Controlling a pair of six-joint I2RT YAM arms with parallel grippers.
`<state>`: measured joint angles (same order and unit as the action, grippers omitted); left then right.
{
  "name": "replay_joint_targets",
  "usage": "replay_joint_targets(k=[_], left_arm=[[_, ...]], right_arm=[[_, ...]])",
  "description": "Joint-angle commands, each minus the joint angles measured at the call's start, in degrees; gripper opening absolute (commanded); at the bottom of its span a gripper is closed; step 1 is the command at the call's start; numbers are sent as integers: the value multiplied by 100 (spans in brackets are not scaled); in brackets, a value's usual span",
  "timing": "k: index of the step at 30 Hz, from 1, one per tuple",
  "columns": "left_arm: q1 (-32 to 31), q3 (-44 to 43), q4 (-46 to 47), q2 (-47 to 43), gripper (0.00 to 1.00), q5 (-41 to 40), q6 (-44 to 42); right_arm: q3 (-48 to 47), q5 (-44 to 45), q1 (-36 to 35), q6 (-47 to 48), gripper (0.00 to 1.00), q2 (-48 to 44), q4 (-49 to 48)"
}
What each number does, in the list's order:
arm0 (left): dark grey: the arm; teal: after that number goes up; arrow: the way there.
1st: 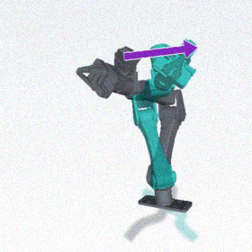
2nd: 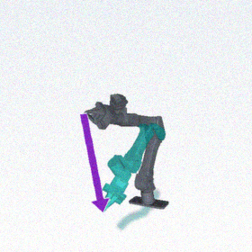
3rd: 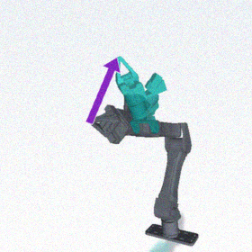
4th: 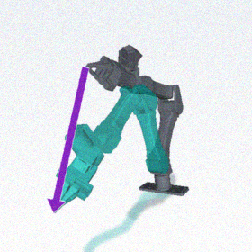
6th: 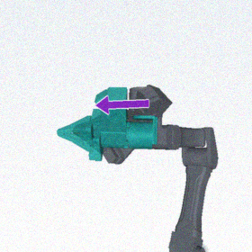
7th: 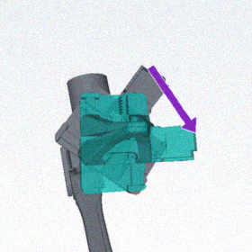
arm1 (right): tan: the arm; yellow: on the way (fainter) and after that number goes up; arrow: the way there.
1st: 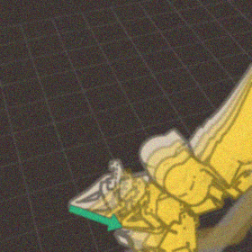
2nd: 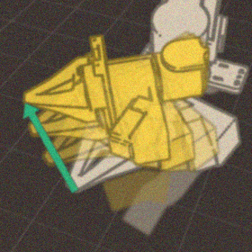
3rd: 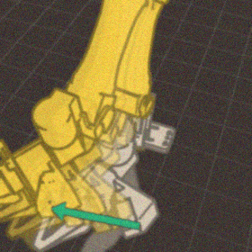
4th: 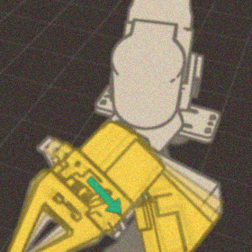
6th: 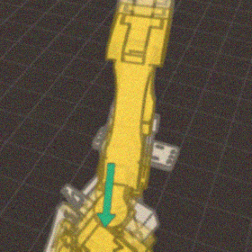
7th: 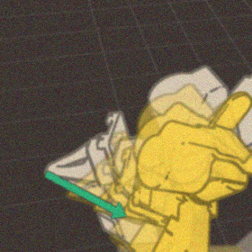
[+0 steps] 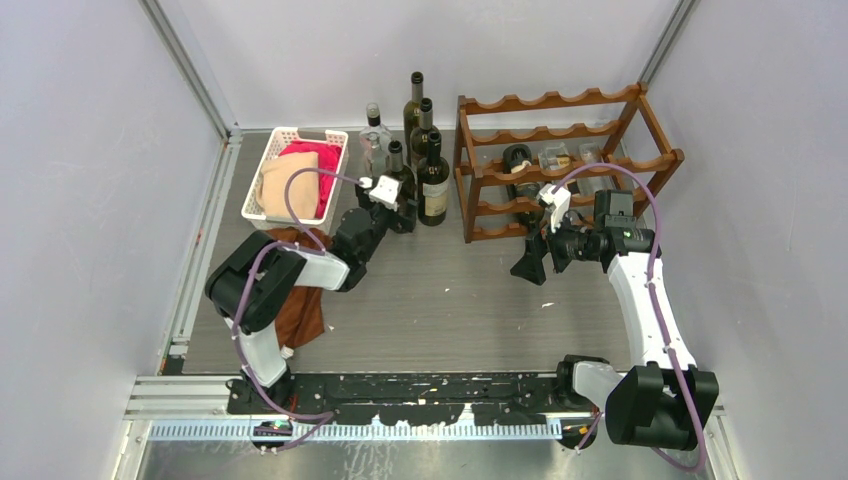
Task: Put the wine bottle on the wine rack
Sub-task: Pick up the wine bottle from the center of the board.
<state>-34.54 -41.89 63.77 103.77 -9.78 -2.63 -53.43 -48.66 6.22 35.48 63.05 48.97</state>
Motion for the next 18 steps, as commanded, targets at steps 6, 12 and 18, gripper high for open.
replay_joint_targets(k=[6,12,18], left_arm=[[-9,-388,390,93,93,-127,79],[-11,-216,534,11,70,-15,104],[-10,534,764,-601,8,318,99]], right_arm=[[-45,-91,-15,72,100,-47,-53],[-40,-82,-15,73,100,-37,-44],[-36,-82,-23,80,100,-35,-43]])
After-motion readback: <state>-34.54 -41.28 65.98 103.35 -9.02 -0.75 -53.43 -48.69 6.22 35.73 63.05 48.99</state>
